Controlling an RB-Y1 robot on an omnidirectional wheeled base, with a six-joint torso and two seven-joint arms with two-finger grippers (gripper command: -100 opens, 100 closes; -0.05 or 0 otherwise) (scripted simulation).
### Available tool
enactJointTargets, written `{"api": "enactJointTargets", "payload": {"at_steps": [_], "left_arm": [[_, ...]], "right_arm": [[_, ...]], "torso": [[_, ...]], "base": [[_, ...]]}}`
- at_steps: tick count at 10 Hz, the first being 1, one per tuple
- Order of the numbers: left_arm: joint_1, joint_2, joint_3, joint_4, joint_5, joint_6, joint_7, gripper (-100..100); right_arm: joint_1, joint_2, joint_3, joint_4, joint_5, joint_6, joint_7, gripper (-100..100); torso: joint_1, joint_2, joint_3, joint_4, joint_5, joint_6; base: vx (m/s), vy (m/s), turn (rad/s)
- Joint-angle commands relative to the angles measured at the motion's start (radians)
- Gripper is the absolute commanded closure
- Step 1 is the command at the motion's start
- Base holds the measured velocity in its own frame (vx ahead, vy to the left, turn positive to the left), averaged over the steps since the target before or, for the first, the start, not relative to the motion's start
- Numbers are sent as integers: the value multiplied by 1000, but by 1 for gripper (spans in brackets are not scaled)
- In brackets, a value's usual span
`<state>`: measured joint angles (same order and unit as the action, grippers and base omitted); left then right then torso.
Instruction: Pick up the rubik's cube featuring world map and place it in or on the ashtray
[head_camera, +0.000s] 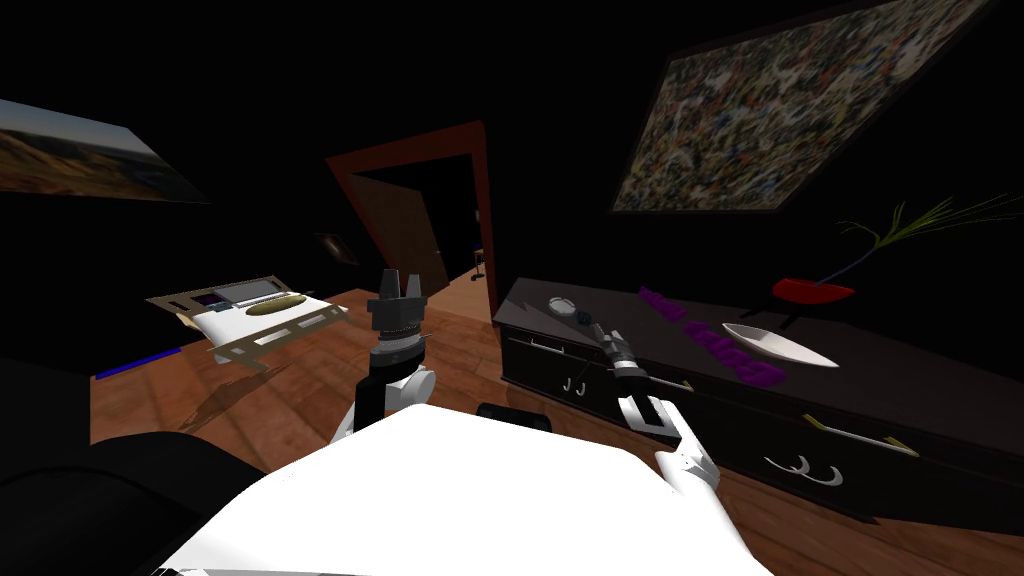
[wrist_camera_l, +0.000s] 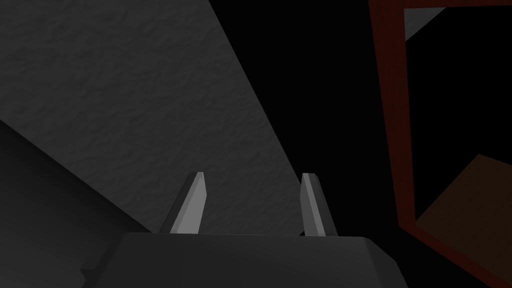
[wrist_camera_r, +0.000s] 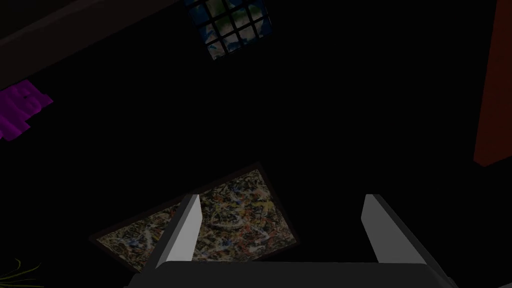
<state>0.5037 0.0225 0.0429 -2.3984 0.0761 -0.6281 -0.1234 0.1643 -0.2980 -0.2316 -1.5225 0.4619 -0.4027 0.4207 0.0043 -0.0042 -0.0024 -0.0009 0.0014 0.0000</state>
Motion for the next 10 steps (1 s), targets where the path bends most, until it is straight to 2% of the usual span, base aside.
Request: {"api": "enactJointTargets", "payload": {"at_steps": [1,2,6,10], "left_arm": [[0,0,0,0,0,0,0,0],[0,0,0,0,0,0,0,0],[0,0,0,0,0,0,0,0],[0,0,0,0,0,0,0,0]], "right_arm": [[-22,-1,-6,45,22,20,36,-100],[-22,-1,-6,45,22,20,36,-100],[-86,-8,-12,147,58,65,111,-100],[-128,-17,-7,216,72,110,162,-100]], "torso": [[0,0,0,0,0,0],[1,-1,0,0,0,0],[-2,-2,-1,0,0,0],[-5,-2,-1,-1,-1,0]], "base": [[62,88,-23],[37,58,-8],[57,48,-4],[80,18,5]]}}
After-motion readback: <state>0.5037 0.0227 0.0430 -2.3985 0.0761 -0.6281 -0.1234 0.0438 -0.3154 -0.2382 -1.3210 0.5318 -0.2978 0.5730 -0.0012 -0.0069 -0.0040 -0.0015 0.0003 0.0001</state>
